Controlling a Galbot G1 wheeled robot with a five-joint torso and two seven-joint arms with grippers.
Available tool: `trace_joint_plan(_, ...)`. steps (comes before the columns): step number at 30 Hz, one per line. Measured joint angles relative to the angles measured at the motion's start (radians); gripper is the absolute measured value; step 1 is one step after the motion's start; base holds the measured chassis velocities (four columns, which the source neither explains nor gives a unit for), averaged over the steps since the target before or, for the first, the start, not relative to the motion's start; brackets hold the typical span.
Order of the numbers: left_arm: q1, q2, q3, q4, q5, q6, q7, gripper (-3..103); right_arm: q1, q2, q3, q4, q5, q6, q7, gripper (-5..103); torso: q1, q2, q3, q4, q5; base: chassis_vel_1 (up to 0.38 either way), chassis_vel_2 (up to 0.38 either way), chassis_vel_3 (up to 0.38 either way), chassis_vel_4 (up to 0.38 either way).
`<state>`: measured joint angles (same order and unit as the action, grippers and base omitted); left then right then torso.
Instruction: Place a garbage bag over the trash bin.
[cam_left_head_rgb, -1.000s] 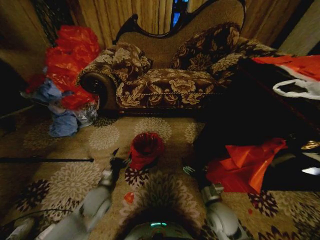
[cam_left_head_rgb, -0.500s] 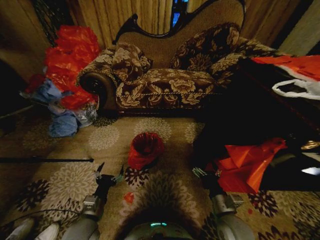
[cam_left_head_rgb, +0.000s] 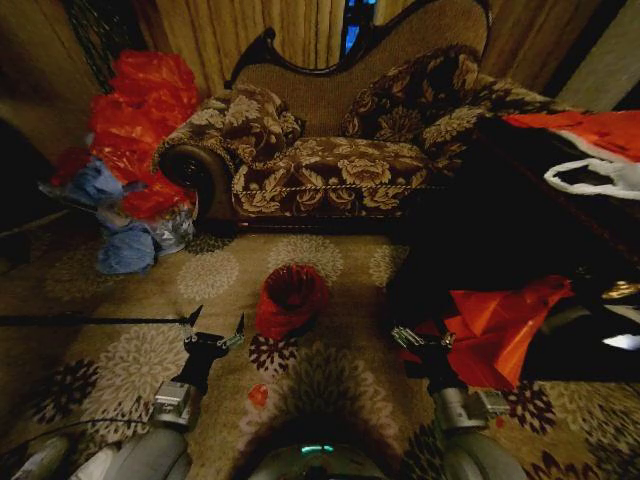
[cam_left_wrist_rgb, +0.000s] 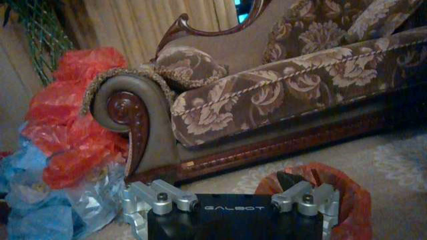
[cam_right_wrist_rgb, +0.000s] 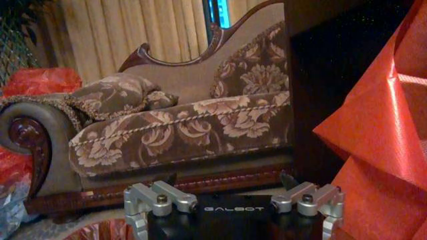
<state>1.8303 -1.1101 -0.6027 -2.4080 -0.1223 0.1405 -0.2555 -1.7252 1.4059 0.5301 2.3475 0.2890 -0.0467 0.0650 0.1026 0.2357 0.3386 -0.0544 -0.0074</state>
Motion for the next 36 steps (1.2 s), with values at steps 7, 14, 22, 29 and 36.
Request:
trace_joint_plan(7, -0.002, 0.000, 0.002, 0.004, -0.002, 0.000, -0.001, 100, 0.001, -0.001, -0.001, -0.001, -0.001, 0.000, 0.001, 100, 0.000, 0.000, 0.000, 0.0000, 0.0000, 0.000, 0.000, 0.000, 0.000)
trace_joint_plan(14, -0.002, 0.000, 0.002, 0.005, -0.003, 0.000, -0.002, 100, 0.002, -0.001, -0.002, -0.003, -0.001, -0.001, 0.001, 100, 0.000, 0.000, 0.000, 0.0000, 0.0000, 0.000, 0.000, 0.000, 0.000)
trace_joint_plan(22, -0.003, 0.000, 0.003, 0.006, -0.003, 0.000, -0.002, 100, 0.002, -0.002, -0.002, -0.004, -0.001, -0.001, 0.002, 100, 0.000, 0.000, 0.000, 0.0000, 0.0000, 0.000, 0.000, 0.000, 0.000)
trace_joint_plan(29, -0.003, 0.000, 0.004, 0.007, -0.004, 0.000, -0.003, 100, 0.002, -0.002, -0.003, -0.004, -0.001, -0.001, 0.002, 100, 0.000, 0.000, 0.000, 0.0000, 0.0000, 0.000, 0.000, 0.000, 0.000)
trace_joint_plan(36, -0.003, 0.000, 0.004, 0.007, -0.004, 0.000, -0.003, 100, 0.002, -0.002, -0.003, -0.005, -0.001, -0.001, 0.003, 100, 0.000, 0.000, 0.000, 0.0000, 0.0000, 0.000, 0.000, 0.000, 0.000)
